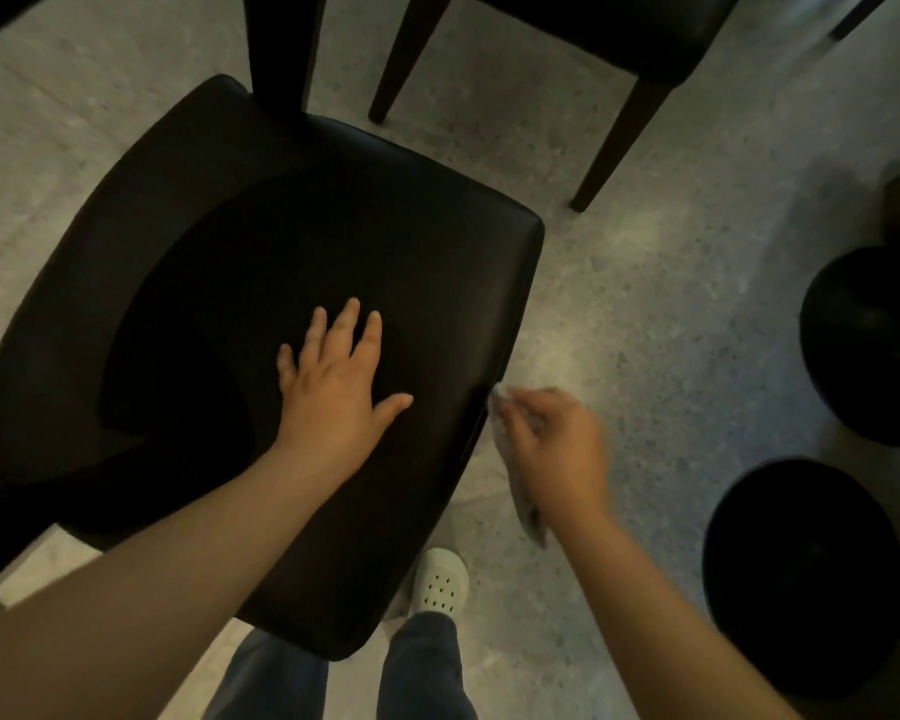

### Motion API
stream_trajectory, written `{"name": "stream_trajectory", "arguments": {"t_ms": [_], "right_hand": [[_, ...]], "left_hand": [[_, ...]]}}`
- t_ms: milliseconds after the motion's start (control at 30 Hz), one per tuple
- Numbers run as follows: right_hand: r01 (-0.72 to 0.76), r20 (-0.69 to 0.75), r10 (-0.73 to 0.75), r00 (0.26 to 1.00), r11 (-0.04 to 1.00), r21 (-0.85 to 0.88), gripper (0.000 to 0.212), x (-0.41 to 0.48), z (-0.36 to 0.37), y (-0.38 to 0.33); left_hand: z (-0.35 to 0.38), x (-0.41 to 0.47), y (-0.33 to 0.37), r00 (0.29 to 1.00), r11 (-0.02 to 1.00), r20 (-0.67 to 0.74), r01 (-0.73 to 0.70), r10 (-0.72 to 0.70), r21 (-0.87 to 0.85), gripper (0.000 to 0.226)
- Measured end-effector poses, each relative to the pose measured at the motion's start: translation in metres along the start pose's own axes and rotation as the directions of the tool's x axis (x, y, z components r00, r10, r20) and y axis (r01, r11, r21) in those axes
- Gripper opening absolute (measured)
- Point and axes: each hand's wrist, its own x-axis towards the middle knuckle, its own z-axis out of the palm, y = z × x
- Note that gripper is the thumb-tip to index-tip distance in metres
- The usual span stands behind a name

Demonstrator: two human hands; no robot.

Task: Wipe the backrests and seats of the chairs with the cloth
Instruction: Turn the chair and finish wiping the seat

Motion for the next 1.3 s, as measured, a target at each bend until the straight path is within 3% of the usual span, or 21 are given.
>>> {"name": "stream_trajectory", "arguments": {"t_ms": [133, 233, 300, 400, 433, 500, 567, 600, 733, 933, 1067, 1200, 1300], "right_hand": [[-0.006, -0.041, 0.002, 0.999, 0.996, -0.093, 0.028, 0.040, 0.005, -0.007], [0.010, -0.022, -0.014, 1.000, 0.988, -0.152, 0.028, 0.021, 0.017, -0.008], [0.042, 0.108, -0.024, 0.994, 0.986, -0.163, 0.030, -0.006, 0.018, -0.005], [0.023, 0.376, 0.019, 0.926, 0.994, -0.107, 0.022, -0.033, 0.007, 0.005], [-0.001, 0.351, 0.025, 0.936, 0.998, -0.068, 0.019, -0.035, 0.001, 0.006], [-0.028, 0.120, 0.030, 0.992, 0.999, -0.021, 0.020, -0.024, -0.005, 0.007], [-0.011, -0.098, 0.005, 0.995, 0.998, -0.058, 0.026, -0.003, -0.003, 0.003], [-0.012, -0.125, 0.003, 0.992, 0.998, -0.066, 0.030, 0.007, 0.003, 0.001], [-0.102, -0.081, 0.109, 0.991, 0.991, 0.084, 0.047, -0.003, 0.047, -0.009], [0.058, 0.024, -0.061, 0.998, 0.989, 0.138, 0.030, -0.103, 0.055, 0.014], [-0.049, -0.176, 0.078, 0.981, 0.986, 0.159, 0.029, -0.059, 0.034, 0.018], [-0.086, -0.225, 0.131, 0.966, 0.976, 0.202, 0.027, -0.005, 0.046, -0.007], [-0.137, -0.262, 0.203, 0.944, 0.959, 0.249, 0.026, -0.035, 0.072, -0.022]], "left_hand": [[0.015, -0.040, -0.006, 0.999, 0.999, 0.024, -0.027, 0.026, 0.022, 0.089], [0.022, -0.051, -0.014, 0.991, 0.998, 0.131, 0.001, -0.008, 0.055, 0.099], [0.027, -0.051, -0.016, 0.984, 0.994, 0.179, -0.003, -0.016, 0.105, 0.105], [0.033, -0.050, -0.015, 0.987, 0.990, 0.161, -0.006, -0.017, 0.144, 0.108], [0.035, -0.049, -0.016, 0.988, 0.990, 0.153, -0.008, -0.014, 0.141, 0.108], [0.038, -0.050, -0.019, 0.990, 0.989, 0.138, -0.021, 0.001, 0.145, 0.109], [0.040, -0.049, -0.022, 0.992, 0.987, 0.122, -0.037, 0.018, 0.156, 0.109], [0.041, -0.049, -0.023, 0.993, 0.987, 0.119, -0.042, 0.023, 0.155, 0.109], [0.044, -0.049, -0.024, 0.995, 0.986, 0.098, -0.034, 0.019, 0.164, 0.110], [0.041, -0.050, -0.029, 0.993, 0.991, 0.104, -0.062, 0.050, 0.120, 0.107], [0.036, -0.054, -0.041, 0.987, 0.992, 0.127, -0.107, 0.098, 0.072, 0.103], [0.034, -0.056, -0.053, 0.976, 0.986, 0.160, -0.157, 0.145, 0.064, 0.100], [0.037, -0.055, -0.055, 0.977, 0.985, 0.155, -0.156, 0.144, 0.071, 0.099]]}}
